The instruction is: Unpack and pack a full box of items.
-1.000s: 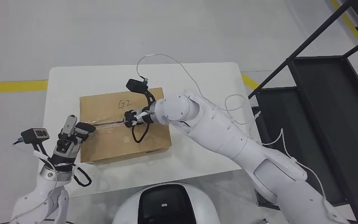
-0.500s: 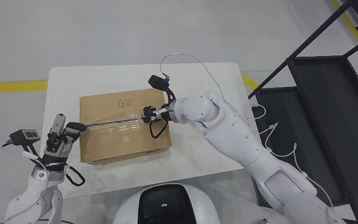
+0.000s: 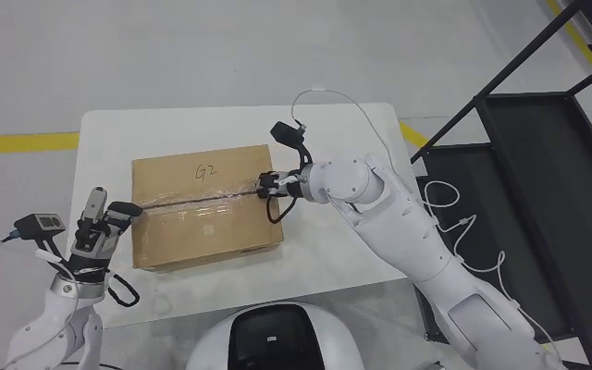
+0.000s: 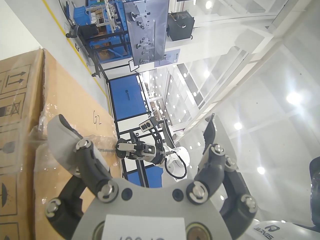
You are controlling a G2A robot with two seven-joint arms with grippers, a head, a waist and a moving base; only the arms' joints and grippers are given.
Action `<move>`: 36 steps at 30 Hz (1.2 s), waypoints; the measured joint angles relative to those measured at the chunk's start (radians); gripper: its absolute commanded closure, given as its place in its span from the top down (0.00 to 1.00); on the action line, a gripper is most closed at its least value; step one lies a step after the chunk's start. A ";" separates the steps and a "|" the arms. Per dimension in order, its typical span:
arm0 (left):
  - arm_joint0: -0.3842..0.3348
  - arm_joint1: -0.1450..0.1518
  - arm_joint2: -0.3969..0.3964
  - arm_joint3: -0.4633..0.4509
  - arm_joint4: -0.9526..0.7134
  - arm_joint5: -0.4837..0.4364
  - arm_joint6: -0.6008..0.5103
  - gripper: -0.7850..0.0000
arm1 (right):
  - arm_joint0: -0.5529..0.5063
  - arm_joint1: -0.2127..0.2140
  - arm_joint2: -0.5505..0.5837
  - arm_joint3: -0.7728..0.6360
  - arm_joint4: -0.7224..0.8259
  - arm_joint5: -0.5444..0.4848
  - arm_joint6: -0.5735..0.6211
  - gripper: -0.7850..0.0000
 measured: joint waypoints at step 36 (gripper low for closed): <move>0.003 0.003 -0.167 0.091 -0.075 -0.020 0.010 1.00 | -0.102 0.021 0.053 -0.155 0.157 -0.335 -0.023 0.00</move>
